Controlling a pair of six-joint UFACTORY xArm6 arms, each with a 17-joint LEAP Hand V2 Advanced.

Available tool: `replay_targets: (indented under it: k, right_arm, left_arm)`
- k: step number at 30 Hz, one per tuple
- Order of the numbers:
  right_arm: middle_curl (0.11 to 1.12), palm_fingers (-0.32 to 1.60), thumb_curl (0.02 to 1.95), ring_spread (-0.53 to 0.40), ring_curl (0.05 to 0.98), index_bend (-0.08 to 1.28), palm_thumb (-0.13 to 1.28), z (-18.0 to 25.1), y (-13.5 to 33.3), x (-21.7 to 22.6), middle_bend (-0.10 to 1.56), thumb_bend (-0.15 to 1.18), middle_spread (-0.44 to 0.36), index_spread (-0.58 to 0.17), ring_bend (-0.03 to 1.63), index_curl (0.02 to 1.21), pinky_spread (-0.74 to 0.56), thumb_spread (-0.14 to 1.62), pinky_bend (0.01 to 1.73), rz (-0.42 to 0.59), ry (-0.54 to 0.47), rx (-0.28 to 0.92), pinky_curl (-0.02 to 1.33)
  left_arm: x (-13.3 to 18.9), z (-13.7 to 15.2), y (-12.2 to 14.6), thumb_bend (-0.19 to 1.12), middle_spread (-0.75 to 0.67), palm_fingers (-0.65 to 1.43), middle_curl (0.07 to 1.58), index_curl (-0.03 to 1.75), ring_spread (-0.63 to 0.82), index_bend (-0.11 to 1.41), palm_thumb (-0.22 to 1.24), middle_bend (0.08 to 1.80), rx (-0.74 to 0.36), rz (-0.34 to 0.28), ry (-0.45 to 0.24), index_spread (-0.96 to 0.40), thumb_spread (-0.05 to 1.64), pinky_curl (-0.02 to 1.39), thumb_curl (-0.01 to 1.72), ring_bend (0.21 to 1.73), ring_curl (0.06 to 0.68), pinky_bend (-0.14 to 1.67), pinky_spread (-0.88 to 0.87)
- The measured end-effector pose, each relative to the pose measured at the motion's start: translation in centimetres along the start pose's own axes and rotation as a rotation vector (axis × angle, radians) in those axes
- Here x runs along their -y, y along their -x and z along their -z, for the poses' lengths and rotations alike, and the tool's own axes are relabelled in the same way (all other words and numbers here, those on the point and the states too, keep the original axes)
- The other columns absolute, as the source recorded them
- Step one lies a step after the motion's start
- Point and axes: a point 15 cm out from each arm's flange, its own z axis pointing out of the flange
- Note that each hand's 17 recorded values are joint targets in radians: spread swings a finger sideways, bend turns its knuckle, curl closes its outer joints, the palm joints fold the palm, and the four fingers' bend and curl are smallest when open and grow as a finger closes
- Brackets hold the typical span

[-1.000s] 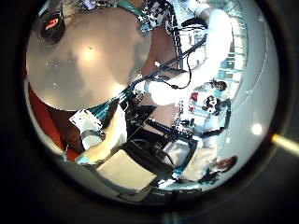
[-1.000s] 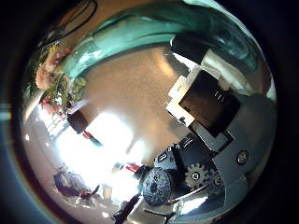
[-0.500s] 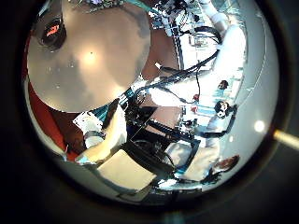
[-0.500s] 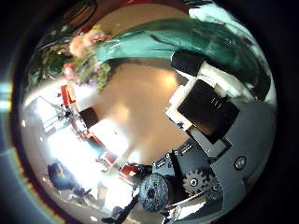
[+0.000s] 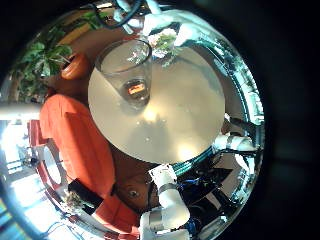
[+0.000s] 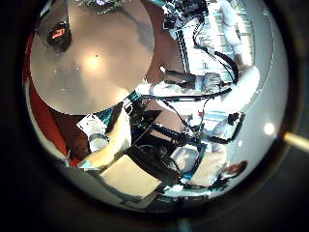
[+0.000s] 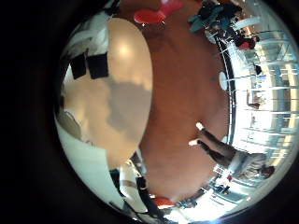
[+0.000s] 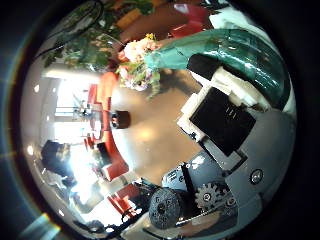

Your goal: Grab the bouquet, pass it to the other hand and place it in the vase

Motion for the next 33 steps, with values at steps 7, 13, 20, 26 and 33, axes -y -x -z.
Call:
replay_targets:
  k: [7, 13, 20, 26, 33]
  right_arm:
    - [0.90, 1.11, 1.00, -0.196, 0.708, 1.15, 1.15, 0.9, 1.3, -0.8, 1.32, 0.03, -0.158, -0.248, 1.46, 0.95, -0.18, 0.92, 1.35, -0.063, -0.107, 0.229, 0.75]
    - [0.89, 1.12, 1.05, -0.194, 0.711, 1.15, 1.15, 1.3, 2.8, -1.1, 1.33, 0.03, -0.151, -0.239, 1.46, 0.94, -0.18, 0.92, 1.33, -0.137, -0.194, 0.471, 0.78]
    - [0.88, 1.12, 1.11, -0.193, 0.713, 1.17, 1.14, 0.5, 4.3, -2.6, 1.33, 0.02, -0.147, -0.233, 1.45, 0.93, -0.19, 0.91, 1.30, -0.223, -0.172, 0.809, 0.82]
    - [0.88, 1.12, 1.15, -0.193, 0.715, 1.18, 1.13, 2.6, 7.9, -2.6, 1.34, 0.01, -0.145, -0.229, 1.45, 0.92, -0.19, 0.91, 1.29, -0.208, -0.112, 1.104, 0.85]
    - [0.87, 1.12, 1.20, -0.192, 0.719, 1.18, 1.13, 3.6, 8.6, -2.1, 1.34, 0.01, -0.144, -0.226, 1.46, 0.91, -0.19, 0.91, 1.27, -0.230, -0.074, 1.304, 0.87]
  left_arm:
    - [-1.2, 0.1, 0.1, -0.02, 0.48, 0.05, 0.33, 0.34, 0.58, 0.17, 0.51, 0.20, -0.058, 0.003, 0.007, 0.18, 1.09, 0.28, 0.36, 0.45, 0.218, 0.19, 0.54]
    - [-1.6, 0.8, 0.5, -0.02, 0.45, 0.08, 0.34, 0.33, 0.57, 0.17, 0.49, 0.20, -0.093, 0.027, -0.024, 0.18, 1.09, 0.28, 0.35, 0.46, 0.218, 0.19, 0.53]
    - [-1.9, 1.5, 1.1, -0.02, 0.41, 0.12, 0.35, 0.33, 0.55, 0.17, 0.48, 0.22, -0.135, 0.085, -0.075, 0.17, 1.10, 0.28, 0.35, 0.47, 0.222, 0.19, 0.51]
    - [-0.7, 1.1, 0.8, -0.02, 0.36, 0.16, 0.36, 0.32, 0.52, 0.17, 0.47, 0.24, -0.207, 0.099, -0.071, 0.16, 1.10, 0.28, 0.35, 0.49, 0.224, 0.19, 0.49]
    - [-1.0, 1.4, 0.7, -0.02, 0.34, 0.17, 0.36, 0.33, 0.50, 0.17, 0.47, 0.23, -0.238, 0.104, -0.065, 0.16, 1.10, 0.28, 0.35, 0.50, 0.221, 0.19, 0.48]
